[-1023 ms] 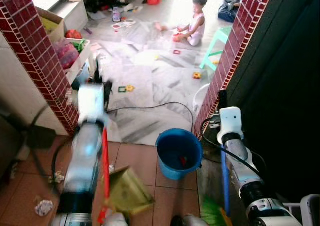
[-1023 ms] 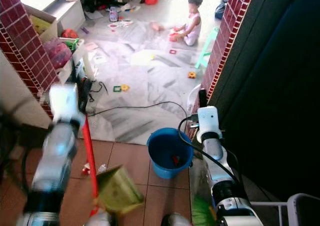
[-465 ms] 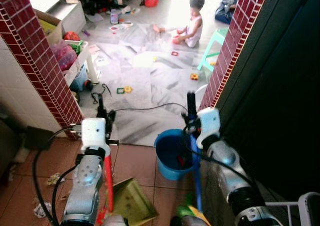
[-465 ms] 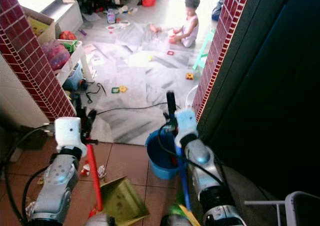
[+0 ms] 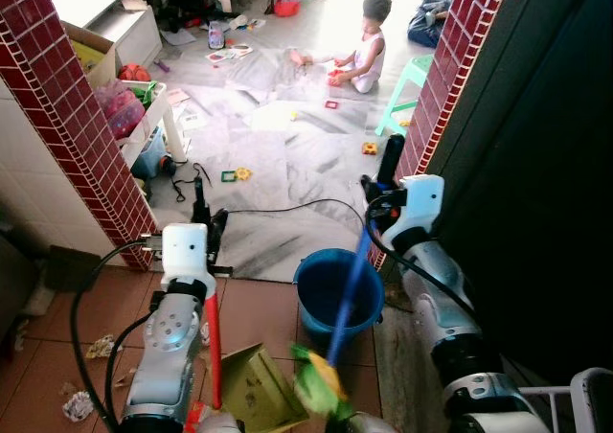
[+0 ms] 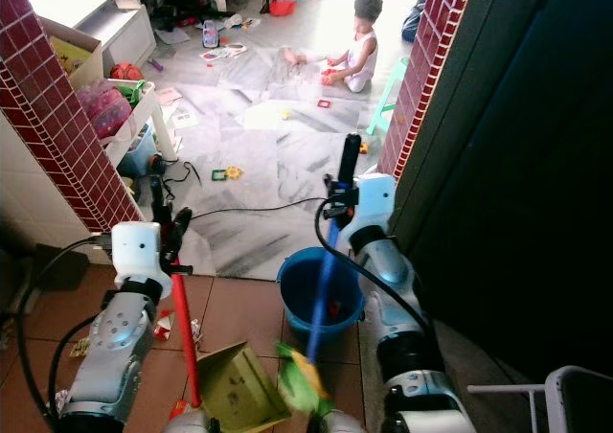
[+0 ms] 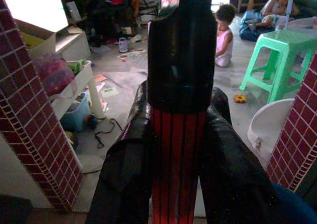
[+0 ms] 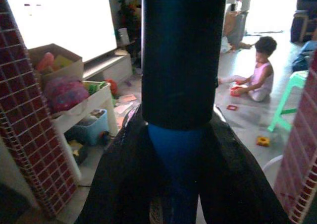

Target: Sweep floor

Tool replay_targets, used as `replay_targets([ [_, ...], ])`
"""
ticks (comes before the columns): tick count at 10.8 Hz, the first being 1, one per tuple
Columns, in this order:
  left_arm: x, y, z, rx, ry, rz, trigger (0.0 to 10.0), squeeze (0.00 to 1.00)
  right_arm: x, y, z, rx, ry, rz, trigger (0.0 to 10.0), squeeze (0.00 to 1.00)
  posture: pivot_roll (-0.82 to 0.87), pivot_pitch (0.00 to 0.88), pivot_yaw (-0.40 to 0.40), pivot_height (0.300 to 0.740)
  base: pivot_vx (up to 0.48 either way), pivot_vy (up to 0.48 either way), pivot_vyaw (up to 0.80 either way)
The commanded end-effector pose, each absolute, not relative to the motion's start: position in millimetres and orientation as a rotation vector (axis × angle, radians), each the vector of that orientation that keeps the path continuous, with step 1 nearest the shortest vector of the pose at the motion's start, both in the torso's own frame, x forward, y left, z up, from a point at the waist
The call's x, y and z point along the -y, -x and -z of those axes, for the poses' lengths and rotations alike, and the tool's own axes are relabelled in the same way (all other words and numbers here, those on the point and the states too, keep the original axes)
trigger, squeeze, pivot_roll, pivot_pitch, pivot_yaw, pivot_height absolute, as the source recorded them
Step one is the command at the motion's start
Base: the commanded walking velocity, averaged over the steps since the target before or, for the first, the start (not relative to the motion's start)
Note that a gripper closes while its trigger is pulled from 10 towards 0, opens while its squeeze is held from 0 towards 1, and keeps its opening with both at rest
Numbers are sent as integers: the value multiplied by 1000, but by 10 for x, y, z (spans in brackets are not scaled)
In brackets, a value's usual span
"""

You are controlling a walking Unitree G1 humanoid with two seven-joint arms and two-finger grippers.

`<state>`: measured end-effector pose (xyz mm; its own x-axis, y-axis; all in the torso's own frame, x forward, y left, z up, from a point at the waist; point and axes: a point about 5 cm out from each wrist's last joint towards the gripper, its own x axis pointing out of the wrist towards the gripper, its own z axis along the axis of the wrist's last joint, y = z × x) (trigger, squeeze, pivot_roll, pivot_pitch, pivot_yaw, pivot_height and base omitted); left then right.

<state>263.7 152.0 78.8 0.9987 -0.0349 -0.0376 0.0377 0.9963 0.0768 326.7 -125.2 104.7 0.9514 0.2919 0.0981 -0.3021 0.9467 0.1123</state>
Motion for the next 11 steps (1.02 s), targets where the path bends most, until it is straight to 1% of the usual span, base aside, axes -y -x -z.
replay_targets([
  [1, -1485, -2670, -866, 8, -77, 54, 10000, 0, 1282, -3343, -1238, 149, -139, -283, 10000, 0, 18, 0, -18, 740, 0, 0, 0],
  [3, -1494, -2682, -871, 14, -83, 43, 10000, 0, 1422, -3400, -1389, 226, -56, -142, 10000, 0, 15, 0, -16, 740, 0, 0, 0],
  [4, -1474, -2686, -868, 11, -84, 55, 10000, 0, 1501, -3395, -1377, 226, -21, -78, 10000, 0, 14, 0, -14, 740, 0, 0, 0],
  [6, -1443, -2687, -866, 9, -77, 72, 10000, 0, 1495, -3357, -1300, 198, -16, -80, 10000, 0, 10, 0, -11, 740, 0, 0, 0],
  [7, -1436, -2688, -866, 11, -73, 77, 10000, 0, 1448, -3337, -1247, 177, -8, -107, 10000, 0, 7, 0, -12, 740, 0, 0, 0],
  [9, -1411, -2688, -881, 12, -46, 90, 10000, 0, 1340, -3216, -996, 69, 2, -226, 10000, 0, 8, 0, -14, 740, 0, 0, 0],
  [11, -1387, -2688, -880, 6, -27, 113, 10000, 0, 1404, -3079, -715, -42, 21, -238, 10000, 0, 9, 0, -17, 740, 0, 0, 0],
])
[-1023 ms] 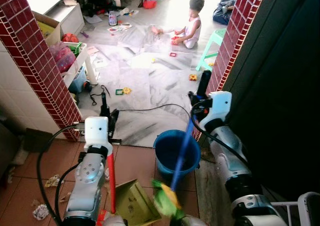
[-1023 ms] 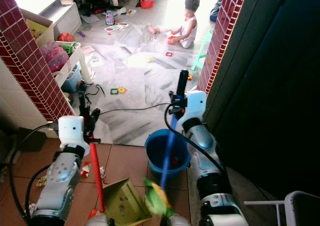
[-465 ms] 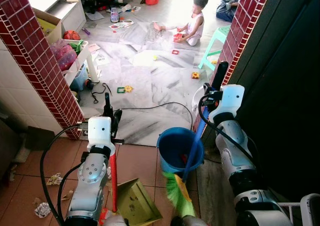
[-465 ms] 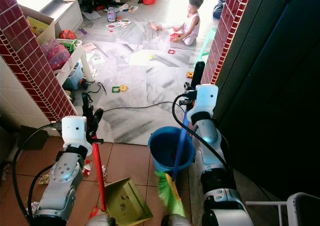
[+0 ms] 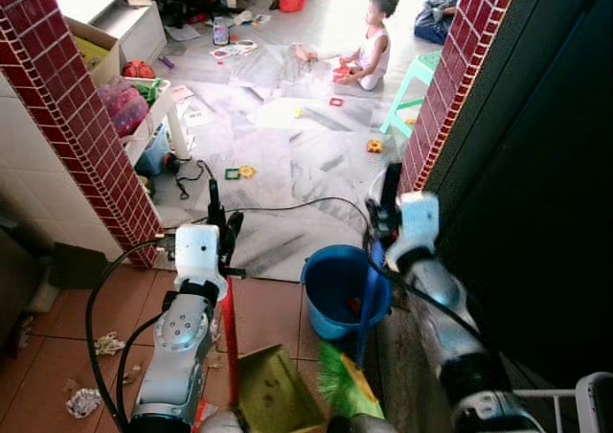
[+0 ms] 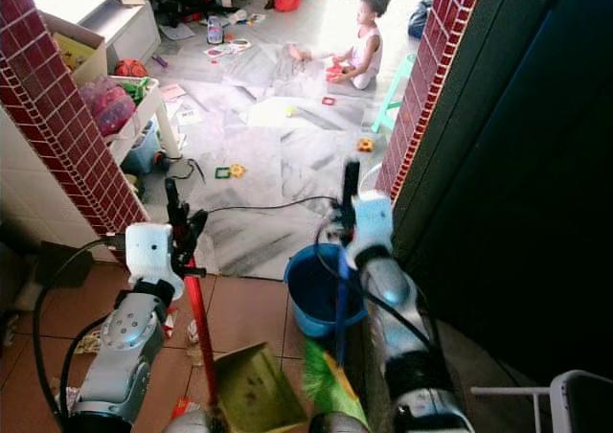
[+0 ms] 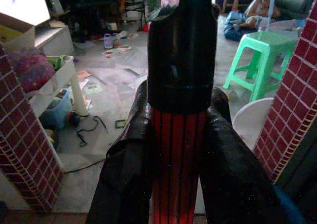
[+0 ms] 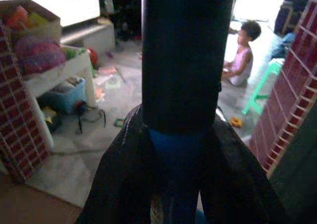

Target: Sweep floor

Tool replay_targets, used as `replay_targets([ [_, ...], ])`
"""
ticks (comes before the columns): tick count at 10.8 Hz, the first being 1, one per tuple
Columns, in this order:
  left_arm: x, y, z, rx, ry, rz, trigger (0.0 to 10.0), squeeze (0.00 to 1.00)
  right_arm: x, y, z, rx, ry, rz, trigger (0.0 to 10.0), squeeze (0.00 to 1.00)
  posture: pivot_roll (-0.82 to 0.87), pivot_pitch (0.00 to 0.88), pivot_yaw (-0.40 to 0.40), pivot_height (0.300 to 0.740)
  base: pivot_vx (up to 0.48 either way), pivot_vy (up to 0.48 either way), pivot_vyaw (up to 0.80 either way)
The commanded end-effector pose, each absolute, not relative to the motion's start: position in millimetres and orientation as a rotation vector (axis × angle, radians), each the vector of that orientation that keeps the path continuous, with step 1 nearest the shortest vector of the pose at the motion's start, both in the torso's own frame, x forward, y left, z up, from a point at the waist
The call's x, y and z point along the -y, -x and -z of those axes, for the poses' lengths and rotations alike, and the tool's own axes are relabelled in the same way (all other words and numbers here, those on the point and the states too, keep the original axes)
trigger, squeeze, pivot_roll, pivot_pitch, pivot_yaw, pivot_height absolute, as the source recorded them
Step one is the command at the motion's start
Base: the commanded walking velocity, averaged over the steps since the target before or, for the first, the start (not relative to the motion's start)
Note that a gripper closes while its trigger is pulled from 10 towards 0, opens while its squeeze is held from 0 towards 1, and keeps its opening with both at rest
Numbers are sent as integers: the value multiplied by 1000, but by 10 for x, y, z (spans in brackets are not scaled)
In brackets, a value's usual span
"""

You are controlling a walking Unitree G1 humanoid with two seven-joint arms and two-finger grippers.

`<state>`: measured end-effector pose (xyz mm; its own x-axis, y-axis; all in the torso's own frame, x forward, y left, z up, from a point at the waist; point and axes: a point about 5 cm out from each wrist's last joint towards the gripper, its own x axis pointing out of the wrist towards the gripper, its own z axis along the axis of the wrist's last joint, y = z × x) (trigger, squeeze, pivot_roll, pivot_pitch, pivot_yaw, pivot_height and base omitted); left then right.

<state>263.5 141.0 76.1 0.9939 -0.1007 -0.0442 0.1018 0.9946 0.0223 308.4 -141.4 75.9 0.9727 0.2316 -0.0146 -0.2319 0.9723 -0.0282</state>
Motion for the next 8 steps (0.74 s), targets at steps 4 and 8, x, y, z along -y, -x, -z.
replay_targets([
  [4, -1317, -2682, -880, 6, -22, 167, 10000, 0, 1402, -3055, -675, -58, 57, -247, 10000, 0, 6, 0, -17, 740, 0, 441, 0],
  [8, -1244, -2678, -910, 18, -52, 225, 10000, 0, 1397, -3064, -661, -68, 68, -242, 10000, 0, 6, 0, -17, 740, 0, 442, 0],
])
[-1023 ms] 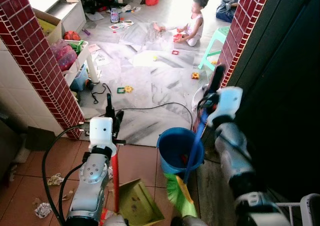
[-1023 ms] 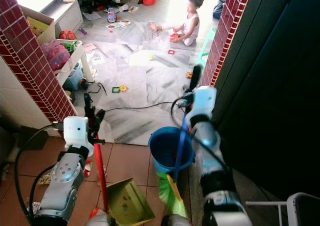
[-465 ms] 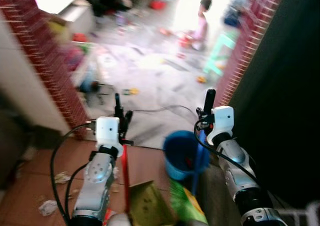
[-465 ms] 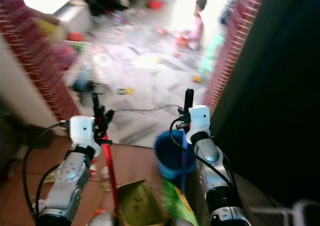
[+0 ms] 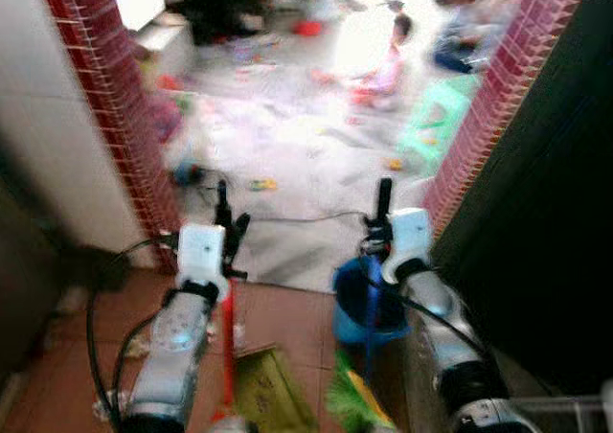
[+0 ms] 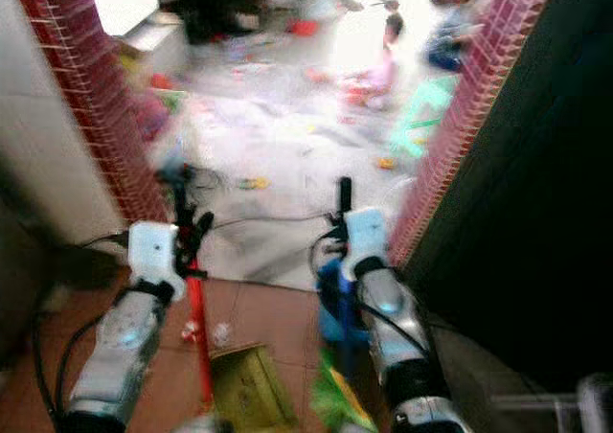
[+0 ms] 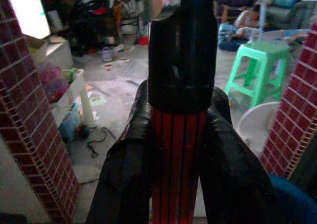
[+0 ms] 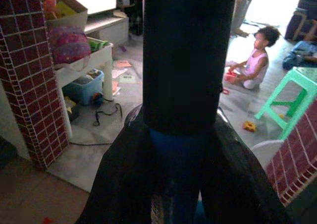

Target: Sweep floor

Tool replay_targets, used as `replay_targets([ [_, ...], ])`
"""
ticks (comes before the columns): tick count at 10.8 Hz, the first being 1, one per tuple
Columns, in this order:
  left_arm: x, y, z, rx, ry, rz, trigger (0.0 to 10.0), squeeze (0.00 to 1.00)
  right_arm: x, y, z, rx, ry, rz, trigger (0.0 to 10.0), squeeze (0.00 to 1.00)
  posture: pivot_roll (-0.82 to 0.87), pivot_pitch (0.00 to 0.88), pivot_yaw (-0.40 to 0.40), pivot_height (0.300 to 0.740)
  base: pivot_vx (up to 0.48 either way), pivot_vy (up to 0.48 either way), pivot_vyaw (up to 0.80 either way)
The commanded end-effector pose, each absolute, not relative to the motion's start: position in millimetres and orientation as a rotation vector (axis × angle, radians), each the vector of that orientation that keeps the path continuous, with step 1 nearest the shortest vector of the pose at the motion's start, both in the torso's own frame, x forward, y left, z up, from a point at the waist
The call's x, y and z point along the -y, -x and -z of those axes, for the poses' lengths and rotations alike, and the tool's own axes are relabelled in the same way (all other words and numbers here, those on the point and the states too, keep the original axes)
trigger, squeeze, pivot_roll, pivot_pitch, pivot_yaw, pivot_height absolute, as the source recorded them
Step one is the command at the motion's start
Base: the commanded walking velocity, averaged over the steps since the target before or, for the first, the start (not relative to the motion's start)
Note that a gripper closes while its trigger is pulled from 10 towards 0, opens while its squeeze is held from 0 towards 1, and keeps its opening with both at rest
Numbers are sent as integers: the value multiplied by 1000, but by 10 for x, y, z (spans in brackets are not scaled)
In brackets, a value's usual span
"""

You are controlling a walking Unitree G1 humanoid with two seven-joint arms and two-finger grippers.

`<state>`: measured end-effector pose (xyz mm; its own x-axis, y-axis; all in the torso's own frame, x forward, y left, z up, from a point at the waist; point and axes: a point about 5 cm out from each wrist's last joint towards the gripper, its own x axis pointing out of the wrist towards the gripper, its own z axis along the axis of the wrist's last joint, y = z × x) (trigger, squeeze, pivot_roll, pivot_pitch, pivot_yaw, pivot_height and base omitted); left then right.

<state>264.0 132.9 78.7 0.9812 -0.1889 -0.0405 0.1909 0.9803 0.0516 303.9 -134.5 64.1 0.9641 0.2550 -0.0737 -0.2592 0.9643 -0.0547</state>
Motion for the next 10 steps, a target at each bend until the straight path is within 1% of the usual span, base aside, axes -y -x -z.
replay_targets([
  [1, -1230, -2676, -919, 24, -61, 239, 10000, 0, 1391, -3064, -652, -70, 74, -240, 10000, 0, 9, 0, -16, 740, 0, 442, 0],
  [8, -1201, -2733, -1069, 75, -97, 266, 10000, 0, 1406, -3105, -644, -72, 140, -203, 10000, 0, 20, 0, -18, 740, 0, 439, 0],
  [10, -1237, -2745, -1093, 89, -110, 239, 10000, 0, 1409, -3114, -635, -75, 152, -197, 10000, 0, 23, 0, -20, 740, 0, 291, 0],
])
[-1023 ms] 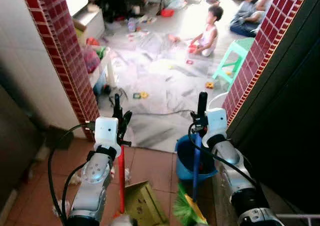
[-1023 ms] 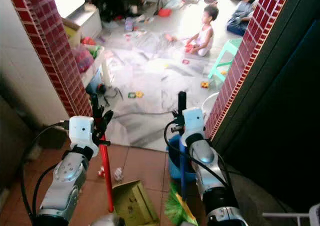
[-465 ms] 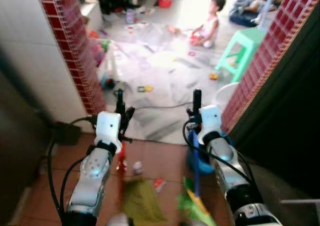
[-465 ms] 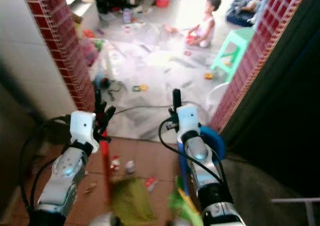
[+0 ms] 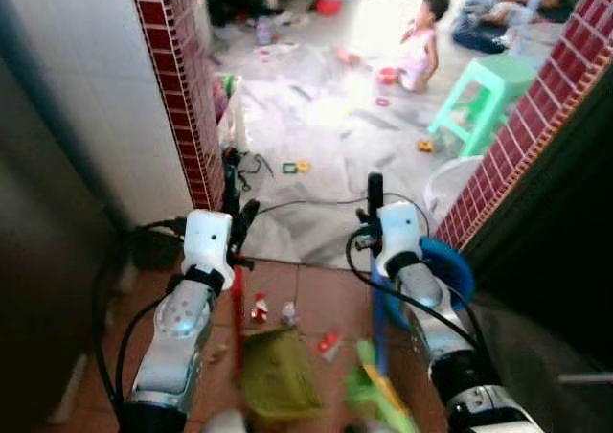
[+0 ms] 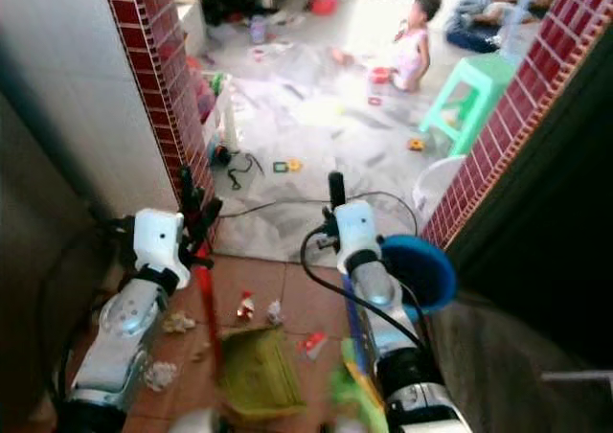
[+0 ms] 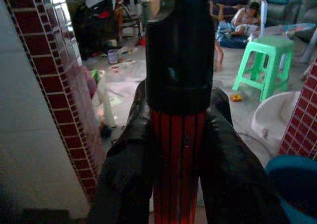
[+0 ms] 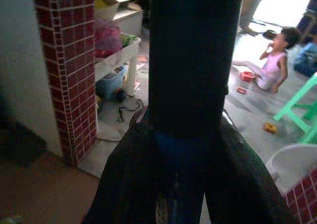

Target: Sweep floor

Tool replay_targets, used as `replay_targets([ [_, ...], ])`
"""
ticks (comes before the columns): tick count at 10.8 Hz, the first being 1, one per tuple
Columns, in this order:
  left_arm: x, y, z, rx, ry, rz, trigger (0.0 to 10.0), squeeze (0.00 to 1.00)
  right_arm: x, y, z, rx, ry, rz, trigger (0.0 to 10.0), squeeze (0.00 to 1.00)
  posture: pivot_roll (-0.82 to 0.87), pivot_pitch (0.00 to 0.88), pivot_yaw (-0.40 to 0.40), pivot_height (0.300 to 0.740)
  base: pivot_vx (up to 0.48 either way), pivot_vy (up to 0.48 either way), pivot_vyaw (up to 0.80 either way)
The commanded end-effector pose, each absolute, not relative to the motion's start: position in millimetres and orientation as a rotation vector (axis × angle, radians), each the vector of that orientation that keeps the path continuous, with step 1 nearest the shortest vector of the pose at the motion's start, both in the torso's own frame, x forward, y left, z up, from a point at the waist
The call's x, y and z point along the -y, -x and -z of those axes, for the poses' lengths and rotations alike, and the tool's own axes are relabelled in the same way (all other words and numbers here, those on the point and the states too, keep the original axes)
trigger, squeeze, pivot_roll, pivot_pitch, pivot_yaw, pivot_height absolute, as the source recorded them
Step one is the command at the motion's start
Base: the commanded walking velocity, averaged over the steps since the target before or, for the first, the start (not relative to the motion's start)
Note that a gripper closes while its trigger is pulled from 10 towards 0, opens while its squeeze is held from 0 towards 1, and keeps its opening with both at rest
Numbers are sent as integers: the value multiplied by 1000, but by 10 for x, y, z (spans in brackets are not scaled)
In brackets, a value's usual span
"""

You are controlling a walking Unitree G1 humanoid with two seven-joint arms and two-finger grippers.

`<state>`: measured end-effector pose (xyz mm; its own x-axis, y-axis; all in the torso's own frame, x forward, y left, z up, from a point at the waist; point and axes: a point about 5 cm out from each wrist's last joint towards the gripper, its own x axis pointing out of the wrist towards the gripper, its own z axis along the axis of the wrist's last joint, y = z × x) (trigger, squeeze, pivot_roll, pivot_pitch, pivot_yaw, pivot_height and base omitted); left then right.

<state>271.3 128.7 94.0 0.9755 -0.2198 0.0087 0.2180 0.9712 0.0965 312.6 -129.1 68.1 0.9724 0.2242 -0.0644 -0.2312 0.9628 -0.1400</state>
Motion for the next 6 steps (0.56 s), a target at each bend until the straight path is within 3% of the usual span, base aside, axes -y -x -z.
replay_targets([
  [1, -1267, -2745, -1099, 97, -121, 216, 10000, 0, 1412, -3118, -630, -75, 154, -193, 10000, 0, 25, 0, -21, 740, 0, 0, 0],
  [6, -1385, -2829, -1123, 89, -159, 180, 10000, 0, 1520, -3218, -758, -7, 163, -88, 10000, 0, 39, 0, -24, 740, 0, 0, 0],
])
